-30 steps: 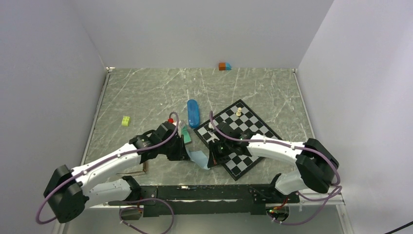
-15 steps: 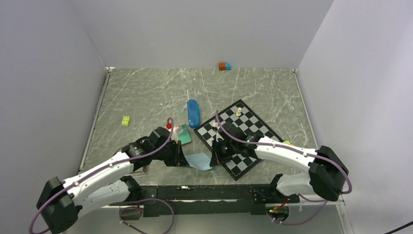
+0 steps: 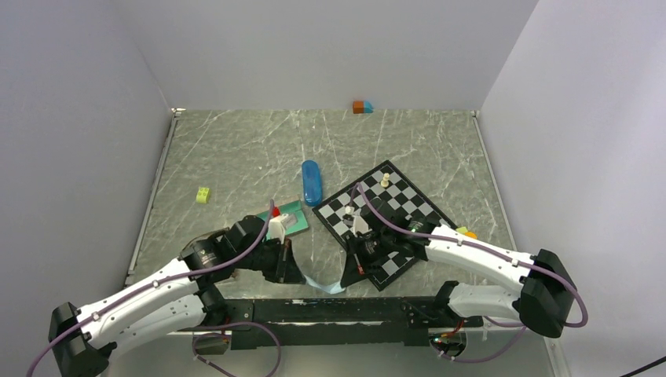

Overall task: Organize the sunglasses
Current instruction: Fold the glasses cleaning cloth at the center of the board.

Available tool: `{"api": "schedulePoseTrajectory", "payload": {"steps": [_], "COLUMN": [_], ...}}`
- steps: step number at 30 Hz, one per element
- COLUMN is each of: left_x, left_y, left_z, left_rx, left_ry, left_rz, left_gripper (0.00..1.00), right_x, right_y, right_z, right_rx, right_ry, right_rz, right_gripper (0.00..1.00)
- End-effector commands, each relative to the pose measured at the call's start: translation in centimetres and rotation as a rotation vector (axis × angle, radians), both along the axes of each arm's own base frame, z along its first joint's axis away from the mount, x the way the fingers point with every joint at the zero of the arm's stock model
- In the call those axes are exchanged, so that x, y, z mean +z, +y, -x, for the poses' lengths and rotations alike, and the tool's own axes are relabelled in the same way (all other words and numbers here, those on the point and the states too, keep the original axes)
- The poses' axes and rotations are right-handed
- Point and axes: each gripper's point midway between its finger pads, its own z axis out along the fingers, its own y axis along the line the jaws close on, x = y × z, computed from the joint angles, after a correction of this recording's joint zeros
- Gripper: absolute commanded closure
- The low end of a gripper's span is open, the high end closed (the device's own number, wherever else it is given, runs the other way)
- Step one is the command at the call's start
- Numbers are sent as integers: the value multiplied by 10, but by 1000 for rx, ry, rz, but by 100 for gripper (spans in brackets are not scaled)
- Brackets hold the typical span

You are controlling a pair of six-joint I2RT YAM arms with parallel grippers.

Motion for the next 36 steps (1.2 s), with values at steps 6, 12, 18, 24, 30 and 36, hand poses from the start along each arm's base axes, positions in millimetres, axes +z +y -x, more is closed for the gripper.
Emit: {"api": "schedulePoseTrajectory", "payload": {"steps": [6, 12, 18, 24, 30, 36], "left_x": [-12, -23, -39, -53, -57, -73], "left_y": [-3, -9, -2, 4, 3, -4], "left_z": [3, -36, -80, -105, -113, -96], "left_rx": [58, 161, 275, 326, 304, 250], "left_ry": [80, 47, 43, 16, 11, 83], "left_rz": [6, -74, -146, -248, -272, -232], "left_gripper": [100, 100, 100, 100, 100, 100], "right_x": [10, -16, -43, -55, -65, -71], "right_y": [-7, -10, -11, 0, -7, -17], "right_z": [18, -41, -100, -123, -128, -116], "right_rx": [34, -92, -216, -227, -233, -233], "right_ry": [182, 108, -19, -22, -44, -27], "right_rz": [0, 45, 110, 86, 151, 181], "right_gripper": [100, 100, 100, 100, 100, 98]}}
